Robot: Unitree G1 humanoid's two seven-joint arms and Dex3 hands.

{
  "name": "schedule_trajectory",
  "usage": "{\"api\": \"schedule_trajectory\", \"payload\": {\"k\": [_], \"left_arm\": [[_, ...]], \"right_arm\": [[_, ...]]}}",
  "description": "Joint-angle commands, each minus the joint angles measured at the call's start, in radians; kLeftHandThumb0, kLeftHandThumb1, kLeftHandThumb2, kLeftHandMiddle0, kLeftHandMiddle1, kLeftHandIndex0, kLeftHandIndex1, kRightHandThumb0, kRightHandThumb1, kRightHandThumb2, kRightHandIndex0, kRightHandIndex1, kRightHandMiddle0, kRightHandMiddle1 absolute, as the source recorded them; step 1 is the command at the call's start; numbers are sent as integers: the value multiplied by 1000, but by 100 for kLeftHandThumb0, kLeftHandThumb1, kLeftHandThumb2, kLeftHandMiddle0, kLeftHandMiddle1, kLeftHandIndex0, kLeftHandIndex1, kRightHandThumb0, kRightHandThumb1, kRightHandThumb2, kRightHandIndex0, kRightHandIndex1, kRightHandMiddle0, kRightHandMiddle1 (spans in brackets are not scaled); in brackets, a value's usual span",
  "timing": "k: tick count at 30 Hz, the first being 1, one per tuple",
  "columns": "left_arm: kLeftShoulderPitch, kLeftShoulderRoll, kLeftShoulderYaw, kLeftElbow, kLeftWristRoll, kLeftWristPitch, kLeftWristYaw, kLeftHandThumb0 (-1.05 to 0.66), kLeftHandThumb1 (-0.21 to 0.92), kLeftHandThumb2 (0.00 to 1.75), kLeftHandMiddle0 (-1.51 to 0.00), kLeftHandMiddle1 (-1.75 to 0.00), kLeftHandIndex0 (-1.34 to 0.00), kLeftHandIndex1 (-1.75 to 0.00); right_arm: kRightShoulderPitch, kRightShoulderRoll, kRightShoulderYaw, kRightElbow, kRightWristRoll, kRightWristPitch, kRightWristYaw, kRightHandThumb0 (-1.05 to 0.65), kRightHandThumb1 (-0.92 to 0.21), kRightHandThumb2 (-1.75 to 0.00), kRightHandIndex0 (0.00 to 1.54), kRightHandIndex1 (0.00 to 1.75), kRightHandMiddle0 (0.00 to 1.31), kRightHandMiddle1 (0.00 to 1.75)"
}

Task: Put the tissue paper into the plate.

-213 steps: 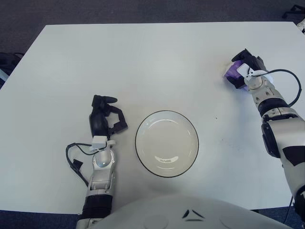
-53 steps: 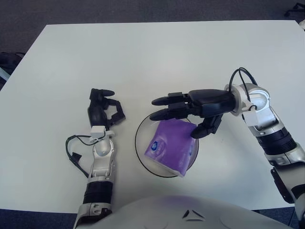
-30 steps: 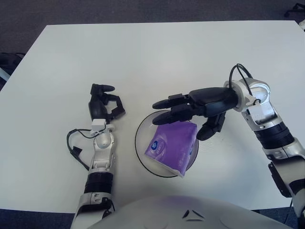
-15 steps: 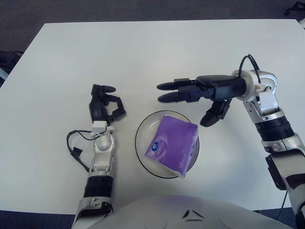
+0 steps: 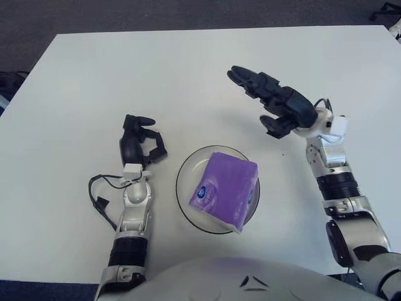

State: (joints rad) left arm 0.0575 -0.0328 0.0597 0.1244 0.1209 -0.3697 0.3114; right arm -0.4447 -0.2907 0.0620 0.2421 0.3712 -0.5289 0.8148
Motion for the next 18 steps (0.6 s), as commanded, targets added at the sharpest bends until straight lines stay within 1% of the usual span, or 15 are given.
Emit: {"api": "schedule_trajectory", "payload": {"k": [1,2,3,4,5,6,7,8,9,11,12,13,16,17,18], "left_arm": [[145,-21,-13,96,13,66,-7,-1,27,140,-66,-174,-40,-175],[145,-25,-14,90,12,75,-6,-1,27,139,-66,-174,-40,-175],[145,-28,-14,87,12,80,-5,-1,27,139,-66,-174,-40,-175],[145,-30,-15,85,12,84,-4,-1,27,139,-66,-173,-40,-175],[145,-31,-15,83,12,86,-4,-1,27,138,-66,-172,-40,-175],[145,-32,-15,80,12,91,-4,-1,27,138,-66,-172,-40,-175],[145,-34,-15,77,12,94,-4,-1,27,138,-67,-171,-40,-175],[145,-35,-15,74,13,100,-3,-1,28,137,-67,-170,-40,-175],[145,-37,-15,71,14,104,-2,-1,28,137,-67,-170,-40,-175],[145,-39,-15,66,16,111,1,-1,28,136,-68,-167,-40,-175],[145,-41,-15,64,19,116,4,-1,28,136,-68,-167,-40,-175],[145,-42,-15,62,21,120,6,-1,28,135,-68,-166,-40,-175],[145,-44,-14,59,25,130,9,-1,28,135,-68,-166,-40,-175],[146,-45,-14,57,25,132,8,-1,28,135,-68,-166,-41,-175],[147,-45,-14,56,25,133,7,-1,28,135,-68,-166,-41,-175]], "right_arm": [[49,-24,-82,-101,12,45,-82,-96,-92,-112,1,1,1,0],[116,-23,-113,-164,19,56,-122,-96,-92,-113,3,1,1,1],[164,-21,-133,-206,22,65,-148,-95,-92,-113,4,8,1,12],[201,-8,-149,-207,28,75,-172,-95,-92,-111,3,27,1,31],[224,1,-159,-206,32,84,-188,-95,-92,-110,2,42,0,50],[197,35,-166,-167,40,124,-239,-95,-92,-109,1,47,0,57],[176,60,-171,-143,45,155,-277,-93,-92,-100,1,63,0,82],[136,105,-170,-120,53,189,-333,-92,-92,-94,1,75,0,99],[110,135,-170,-107,57,212,-370,-89,-90,-91,2,80,0,108],[94,177,-171,-64,57,212,-398,-82,-84,-87,4,96,1,130],[110,190,-177,-54,64,214,-405,-81,-82,-88,4,98,1,134],[122,198,-182,-49,69,217,-411,-75,-76,-92,5,103,9,139],[145,210,-194,-78,67,238,-443,-66,-64,-104,6,109,23,146],[148,213,-196,-84,65,241,-447,-57,-63,-101,7,110,28,156],[155,218,-200,-85,61,236,-450,-54,-62,-99,7,111,30,160]]}}
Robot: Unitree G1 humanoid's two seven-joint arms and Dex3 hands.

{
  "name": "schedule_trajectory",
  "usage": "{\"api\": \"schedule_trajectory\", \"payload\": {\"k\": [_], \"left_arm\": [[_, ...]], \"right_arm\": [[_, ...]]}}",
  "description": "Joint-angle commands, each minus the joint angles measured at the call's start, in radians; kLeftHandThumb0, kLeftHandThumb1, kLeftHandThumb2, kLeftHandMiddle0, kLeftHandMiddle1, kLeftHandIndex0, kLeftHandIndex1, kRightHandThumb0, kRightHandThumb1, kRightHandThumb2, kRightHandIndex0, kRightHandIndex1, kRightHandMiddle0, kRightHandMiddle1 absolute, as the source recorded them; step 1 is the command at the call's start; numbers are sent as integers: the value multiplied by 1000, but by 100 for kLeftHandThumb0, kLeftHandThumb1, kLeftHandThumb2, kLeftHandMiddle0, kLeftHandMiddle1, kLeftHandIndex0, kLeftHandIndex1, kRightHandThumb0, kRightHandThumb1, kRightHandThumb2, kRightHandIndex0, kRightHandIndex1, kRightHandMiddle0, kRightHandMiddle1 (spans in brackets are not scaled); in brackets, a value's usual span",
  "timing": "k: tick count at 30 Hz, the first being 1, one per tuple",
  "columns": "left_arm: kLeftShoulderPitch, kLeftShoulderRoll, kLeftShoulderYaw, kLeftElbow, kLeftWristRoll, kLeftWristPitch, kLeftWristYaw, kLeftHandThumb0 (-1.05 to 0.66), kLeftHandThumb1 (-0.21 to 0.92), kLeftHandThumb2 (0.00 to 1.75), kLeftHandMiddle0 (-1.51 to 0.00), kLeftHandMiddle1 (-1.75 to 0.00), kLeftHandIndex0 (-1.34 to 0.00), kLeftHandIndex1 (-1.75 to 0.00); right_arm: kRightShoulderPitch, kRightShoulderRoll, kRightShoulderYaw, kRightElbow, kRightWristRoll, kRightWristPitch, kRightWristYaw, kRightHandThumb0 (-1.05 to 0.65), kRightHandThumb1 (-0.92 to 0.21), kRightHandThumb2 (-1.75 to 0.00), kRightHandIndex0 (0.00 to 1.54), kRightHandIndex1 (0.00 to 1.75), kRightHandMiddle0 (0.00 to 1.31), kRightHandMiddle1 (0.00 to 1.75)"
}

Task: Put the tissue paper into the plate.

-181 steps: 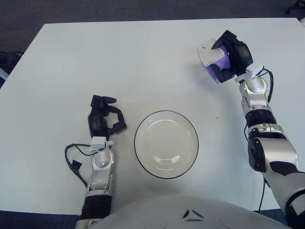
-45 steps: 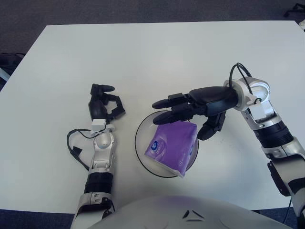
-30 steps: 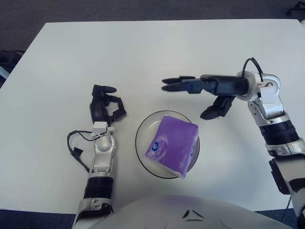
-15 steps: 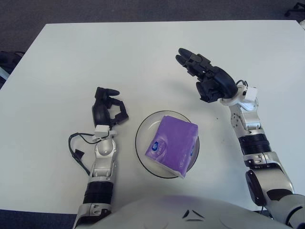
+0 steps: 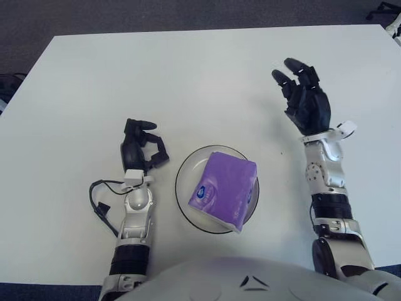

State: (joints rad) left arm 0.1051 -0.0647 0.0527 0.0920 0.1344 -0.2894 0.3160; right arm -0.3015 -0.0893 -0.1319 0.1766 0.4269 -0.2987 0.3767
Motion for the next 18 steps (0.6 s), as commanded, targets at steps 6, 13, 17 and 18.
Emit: {"api": "schedule_trajectory", "payload": {"k": [6,13,17,18], "left_arm": [[101,-11,-9,89,14,44,0,-1,28,135,-68,-165,-41,-175],[100,-9,-8,91,5,37,-8,-1,27,137,-68,-167,-41,-175],[99,-8,-8,92,2,36,-9,-1,27,137,-68,-168,-41,-175],[98,-7,-7,93,1,34,-10,-1,27,137,-68,-168,-41,-175]], "right_arm": [[38,42,-27,-13,-13,-10,-31,-43,-52,-106,11,114,44,173],[41,50,-30,-20,-22,-5,-43,-42,-50,-109,13,115,46,174],[40,52,-31,-21,-23,-4,-42,-42,-49,-110,13,115,47,175],[31,74,-44,23,-42,-12,-92,-42,-49,-110,13,115,47,175]]}}
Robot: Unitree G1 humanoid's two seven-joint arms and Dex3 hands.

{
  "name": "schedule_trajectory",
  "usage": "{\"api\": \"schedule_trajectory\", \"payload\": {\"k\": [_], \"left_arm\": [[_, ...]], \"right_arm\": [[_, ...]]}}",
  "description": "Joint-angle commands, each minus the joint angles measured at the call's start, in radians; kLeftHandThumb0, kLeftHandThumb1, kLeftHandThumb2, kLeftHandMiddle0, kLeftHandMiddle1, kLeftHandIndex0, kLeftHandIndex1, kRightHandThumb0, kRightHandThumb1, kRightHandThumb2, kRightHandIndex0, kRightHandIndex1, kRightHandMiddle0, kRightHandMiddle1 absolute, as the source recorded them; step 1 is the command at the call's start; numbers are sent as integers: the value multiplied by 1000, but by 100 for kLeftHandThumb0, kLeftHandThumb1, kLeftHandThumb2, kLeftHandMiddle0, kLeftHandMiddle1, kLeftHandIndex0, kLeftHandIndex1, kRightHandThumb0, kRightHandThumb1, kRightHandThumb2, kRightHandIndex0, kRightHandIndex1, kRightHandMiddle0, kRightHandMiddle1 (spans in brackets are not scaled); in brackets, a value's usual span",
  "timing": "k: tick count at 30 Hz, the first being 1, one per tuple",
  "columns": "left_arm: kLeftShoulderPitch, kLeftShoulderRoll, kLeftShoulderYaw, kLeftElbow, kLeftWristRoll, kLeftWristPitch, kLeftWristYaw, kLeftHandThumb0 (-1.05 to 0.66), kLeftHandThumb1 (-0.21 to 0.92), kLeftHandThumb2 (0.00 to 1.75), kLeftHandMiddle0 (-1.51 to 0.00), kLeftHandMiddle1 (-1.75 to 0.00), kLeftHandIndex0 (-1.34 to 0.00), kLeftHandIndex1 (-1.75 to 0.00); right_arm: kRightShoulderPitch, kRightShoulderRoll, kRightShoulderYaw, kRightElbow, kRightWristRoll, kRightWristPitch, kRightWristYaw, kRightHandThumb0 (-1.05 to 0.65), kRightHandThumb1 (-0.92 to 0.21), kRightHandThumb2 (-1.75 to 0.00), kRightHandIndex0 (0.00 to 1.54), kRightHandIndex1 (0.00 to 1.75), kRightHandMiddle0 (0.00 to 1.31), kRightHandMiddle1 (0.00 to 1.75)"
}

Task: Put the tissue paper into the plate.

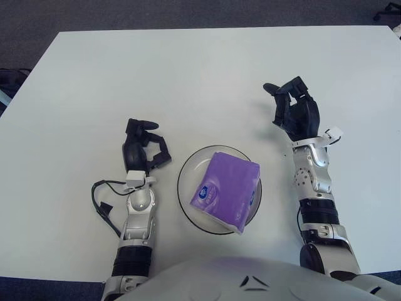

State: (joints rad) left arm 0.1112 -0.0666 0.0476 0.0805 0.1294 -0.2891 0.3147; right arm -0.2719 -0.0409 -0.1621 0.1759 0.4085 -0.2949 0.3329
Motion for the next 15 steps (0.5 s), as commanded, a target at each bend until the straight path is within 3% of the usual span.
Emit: {"api": "schedule_trajectory", "payload": {"k": [1,6,15], "left_arm": [[92,-5,-2,105,5,31,-9,-1,27,137,-68,-168,-41,-175],[91,-2,-2,109,3,23,-12,-1,26,137,-69,-166,-43,-175],[86,-2,0,116,2,18,-11,-1,25,137,-70,-164,-43,-175]], "right_arm": [[-6,42,-23,57,-37,-22,-86,-41,-56,-101,14,116,42,175],[1,72,15,60,-195,-52,-224,-36,-84,-63,16,113,24,175],[41,42,26,59,-278,-3,-269,-35,-92,-54,21,108,18,175]]}}
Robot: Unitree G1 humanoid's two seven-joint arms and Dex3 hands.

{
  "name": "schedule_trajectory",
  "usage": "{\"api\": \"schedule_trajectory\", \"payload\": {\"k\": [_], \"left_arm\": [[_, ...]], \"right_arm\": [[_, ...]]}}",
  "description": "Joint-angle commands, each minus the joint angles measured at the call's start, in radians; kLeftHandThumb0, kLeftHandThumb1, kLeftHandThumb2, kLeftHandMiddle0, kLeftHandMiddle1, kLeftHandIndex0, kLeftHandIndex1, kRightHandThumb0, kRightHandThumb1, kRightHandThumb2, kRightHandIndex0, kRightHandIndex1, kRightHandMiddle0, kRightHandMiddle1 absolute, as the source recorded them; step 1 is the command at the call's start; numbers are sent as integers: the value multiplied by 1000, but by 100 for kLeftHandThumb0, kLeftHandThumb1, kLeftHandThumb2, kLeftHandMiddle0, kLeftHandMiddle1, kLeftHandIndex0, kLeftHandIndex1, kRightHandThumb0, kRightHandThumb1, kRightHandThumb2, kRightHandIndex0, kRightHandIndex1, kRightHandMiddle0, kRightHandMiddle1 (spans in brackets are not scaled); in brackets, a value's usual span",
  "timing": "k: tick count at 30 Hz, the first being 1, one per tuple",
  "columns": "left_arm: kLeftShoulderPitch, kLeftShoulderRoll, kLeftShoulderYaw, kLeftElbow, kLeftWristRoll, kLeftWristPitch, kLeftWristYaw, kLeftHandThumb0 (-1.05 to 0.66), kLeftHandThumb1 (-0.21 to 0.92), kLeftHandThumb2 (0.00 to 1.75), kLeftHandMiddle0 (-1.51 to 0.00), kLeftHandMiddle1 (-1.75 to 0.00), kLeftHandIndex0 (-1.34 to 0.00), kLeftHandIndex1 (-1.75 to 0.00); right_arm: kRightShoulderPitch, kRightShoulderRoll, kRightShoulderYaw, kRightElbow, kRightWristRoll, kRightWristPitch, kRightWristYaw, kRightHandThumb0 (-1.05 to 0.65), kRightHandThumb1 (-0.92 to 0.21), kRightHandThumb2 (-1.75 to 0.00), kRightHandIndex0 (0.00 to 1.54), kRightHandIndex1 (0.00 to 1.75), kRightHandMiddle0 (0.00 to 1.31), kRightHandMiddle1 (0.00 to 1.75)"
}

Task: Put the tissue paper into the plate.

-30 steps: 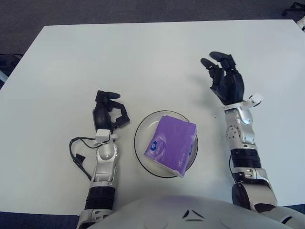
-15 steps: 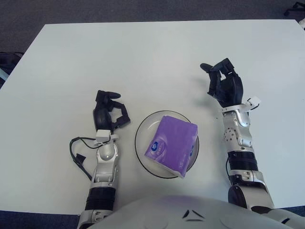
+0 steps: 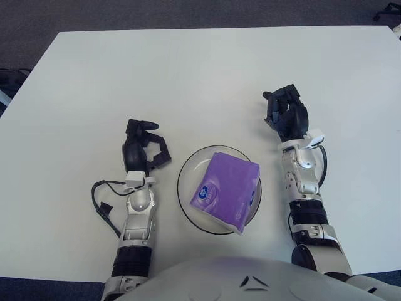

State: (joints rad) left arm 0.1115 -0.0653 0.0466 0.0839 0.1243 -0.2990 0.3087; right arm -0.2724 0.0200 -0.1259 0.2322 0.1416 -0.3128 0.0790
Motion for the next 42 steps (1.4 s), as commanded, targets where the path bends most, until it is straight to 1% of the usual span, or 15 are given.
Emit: {"api": "schedule_trajectory", "payload": {"k": [1,9,14,18,24,26,29,34,42], "left_arm": [[86,-3,1,112,8,29,-4,-1,25,137,-71,-164,-43,-175],[87,-7,3,106,5,37,-4,-1,26,135,-71,-161,-42,-175],[89,-9,0,98,16,51,4,-1,26,136,-71,-162,-42,-175],[90,-9,-2,95,22,55,6,-1,26,137,-71,-163,-42,-175],[91,-4,-5,99,26,46,5,-1,25,138,-71,-166,-42,-175],[90,-2,-6,101,27,43,4,-1,25,139,-71,-167,-41,-175],[91,-1,-7,103,28,40,5,-1,25,139,-70,-168,-41,-175],[91,0,-8,103,27,40,4,-1,25,141,-69,-172,-41,-175],[94,-2,-7,99,27,44,6,-1,25,141,-68,-172,-41,-175]], "right_arm": [[47,-22,-14,13,-12,11,-13,-35,-92,-54,22,108,18,175],[53,-14,-11,60,-35,-15,-41,-35,-92,-54,33,111,18,175],[74,16,10,89,-73,-46,-84,-35,-92,-53,44,114,19,175],[79,20,17,98,-98,-47,-116,-35,-92,-53,50,116,20,175],[97,23,26,100,-119,-12,-147,-36,-82,-68,59,118,26,175],[100,24,26,104,-119,2,-152,-38,-74,-78,61,119,30,175],[103,27,25,108,-116,13,-156,-39,-67,-88,63,121,35,175],[101,27,29,168,-137,-8,-175,-40,-62,-94,66,123,38,175],[110,27,28,217,-141,-35,-192,-41,-56,-102,73,138,42,175]]}}
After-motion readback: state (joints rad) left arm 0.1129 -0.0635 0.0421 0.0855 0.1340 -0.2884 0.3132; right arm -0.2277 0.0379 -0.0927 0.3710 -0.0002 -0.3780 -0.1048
